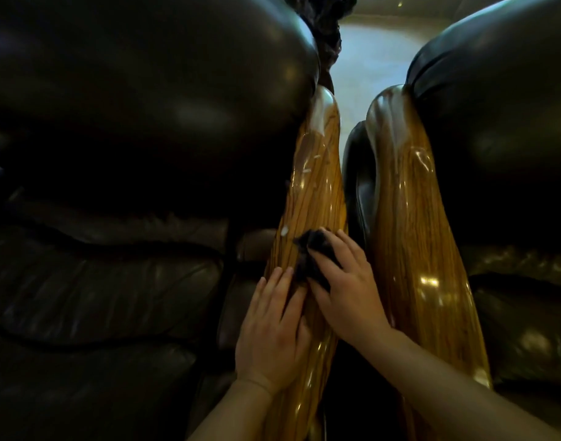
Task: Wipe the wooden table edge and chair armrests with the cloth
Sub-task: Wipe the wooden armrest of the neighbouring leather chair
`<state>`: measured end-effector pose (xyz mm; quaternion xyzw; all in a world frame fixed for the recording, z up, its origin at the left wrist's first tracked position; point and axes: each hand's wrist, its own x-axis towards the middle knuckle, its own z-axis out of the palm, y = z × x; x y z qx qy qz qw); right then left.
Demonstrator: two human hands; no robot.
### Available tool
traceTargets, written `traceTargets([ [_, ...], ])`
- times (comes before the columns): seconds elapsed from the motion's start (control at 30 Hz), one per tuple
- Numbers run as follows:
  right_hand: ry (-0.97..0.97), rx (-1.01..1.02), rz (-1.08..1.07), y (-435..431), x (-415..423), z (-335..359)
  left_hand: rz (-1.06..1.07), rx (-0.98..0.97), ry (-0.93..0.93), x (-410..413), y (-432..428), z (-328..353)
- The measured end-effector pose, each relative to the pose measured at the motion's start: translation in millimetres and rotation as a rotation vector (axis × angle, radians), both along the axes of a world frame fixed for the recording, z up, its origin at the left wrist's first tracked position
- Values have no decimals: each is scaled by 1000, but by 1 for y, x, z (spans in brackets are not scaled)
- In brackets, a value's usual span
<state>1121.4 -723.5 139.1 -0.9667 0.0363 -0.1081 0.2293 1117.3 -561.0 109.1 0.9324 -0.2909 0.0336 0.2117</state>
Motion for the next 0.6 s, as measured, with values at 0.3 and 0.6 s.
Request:
traceTargets([
  [0.3, -6, 70, -149, -12, 42, 9, 13, -23, 22, -1, 1, 0],
  [0.6, 23, 13, -101, 1, 40, 13, 112, 18, 74, 0, -1, 0],
])
